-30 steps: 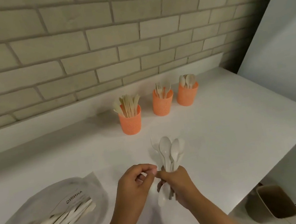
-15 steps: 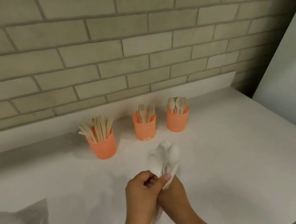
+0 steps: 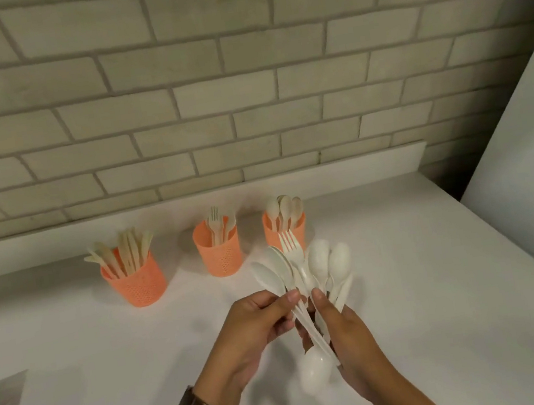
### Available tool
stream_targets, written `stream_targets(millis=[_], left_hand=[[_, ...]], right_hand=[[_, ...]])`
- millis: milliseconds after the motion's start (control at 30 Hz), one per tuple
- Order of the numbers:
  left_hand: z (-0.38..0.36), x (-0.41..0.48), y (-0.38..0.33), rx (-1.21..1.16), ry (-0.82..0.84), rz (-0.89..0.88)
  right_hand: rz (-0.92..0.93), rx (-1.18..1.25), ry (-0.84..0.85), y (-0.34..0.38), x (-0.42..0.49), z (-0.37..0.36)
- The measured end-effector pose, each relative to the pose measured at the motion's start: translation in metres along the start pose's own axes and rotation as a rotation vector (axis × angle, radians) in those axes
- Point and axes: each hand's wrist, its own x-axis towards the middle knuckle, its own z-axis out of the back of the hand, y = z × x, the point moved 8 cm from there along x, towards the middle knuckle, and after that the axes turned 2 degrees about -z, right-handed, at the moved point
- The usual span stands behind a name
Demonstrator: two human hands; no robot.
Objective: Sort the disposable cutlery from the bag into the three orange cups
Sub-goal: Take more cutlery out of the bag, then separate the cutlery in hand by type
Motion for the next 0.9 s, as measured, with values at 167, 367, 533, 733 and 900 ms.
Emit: stream_targets(millis=[167,367,533,733,900], left_hand=[[-0.002,0.042,-0.039,-0.042,-0.148,-0.157],[0.016,0.127,-0.086,0.039,-0.429,-0.365],[0.01,0.174,-0.057,0.245,-0.437,-0.261],[0.02,0.143,-0.059,0.287,-0.494,-0.299],[-0.013,0.069,-0.048,0.333,-0.311,-0.291]], right_hand=[[-0.014,-0.02,-0.217,-0.007,0.019,0.06],[-0.038,0.09,-0.279,-0.007,0.028,0.098],[-0.016,0.12,-0.221,0.006,0.037,0.09],[0.025,0.111,-0.142,0.023,0.043,0.075],[0.0,0.162,-0.059,0.024,0.041,0.053]])
